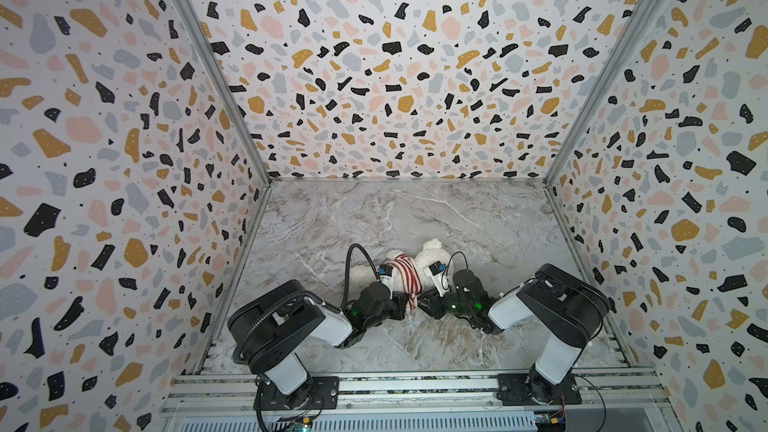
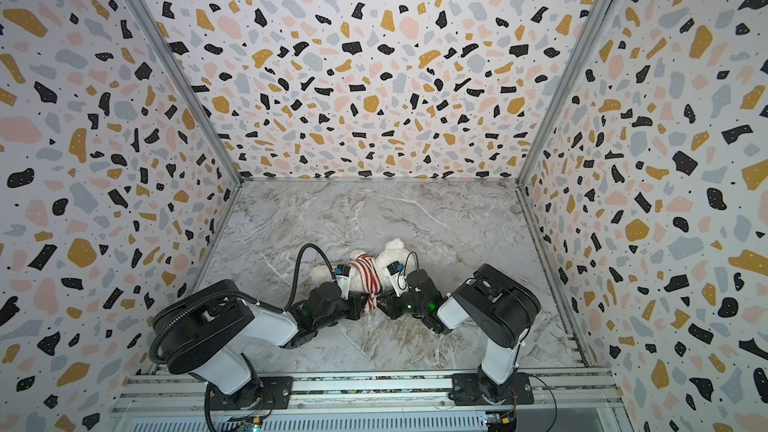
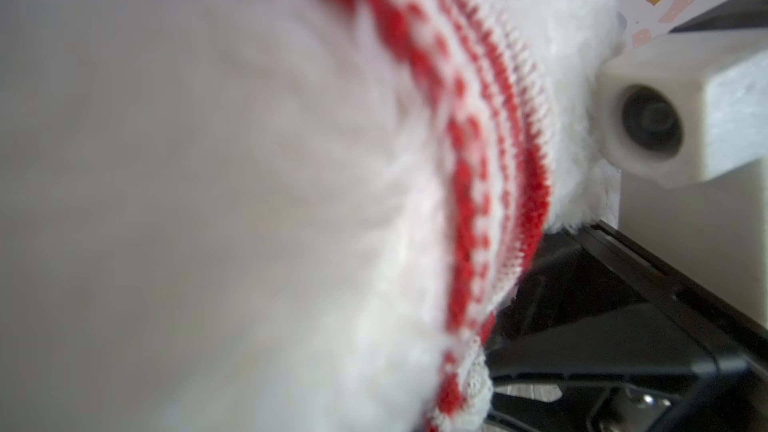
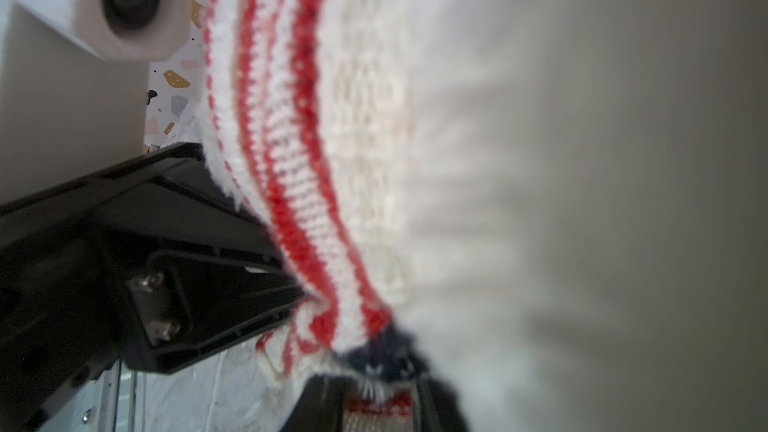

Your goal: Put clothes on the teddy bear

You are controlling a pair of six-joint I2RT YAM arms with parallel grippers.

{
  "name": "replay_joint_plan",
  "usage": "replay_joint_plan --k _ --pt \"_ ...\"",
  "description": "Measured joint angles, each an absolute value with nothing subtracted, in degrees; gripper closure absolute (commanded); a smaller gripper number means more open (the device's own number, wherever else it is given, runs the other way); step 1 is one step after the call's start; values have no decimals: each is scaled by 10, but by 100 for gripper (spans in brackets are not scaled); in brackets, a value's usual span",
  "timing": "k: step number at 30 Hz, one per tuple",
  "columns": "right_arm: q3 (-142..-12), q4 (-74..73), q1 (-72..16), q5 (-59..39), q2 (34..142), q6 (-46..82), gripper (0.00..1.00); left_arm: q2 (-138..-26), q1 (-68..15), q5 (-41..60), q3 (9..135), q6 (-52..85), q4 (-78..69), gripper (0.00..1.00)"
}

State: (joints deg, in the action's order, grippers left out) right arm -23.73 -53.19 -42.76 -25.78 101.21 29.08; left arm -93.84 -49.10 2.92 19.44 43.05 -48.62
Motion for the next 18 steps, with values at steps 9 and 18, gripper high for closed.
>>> replay_joint_plan --k 9,18 --pt "-244 -555 -420 -270 1037 297 100 -953 -488 37 194 431 -514 100" --pt "-227 -513 -424 -245 979 276 100 -903 -488 39 190 426 -468 100"
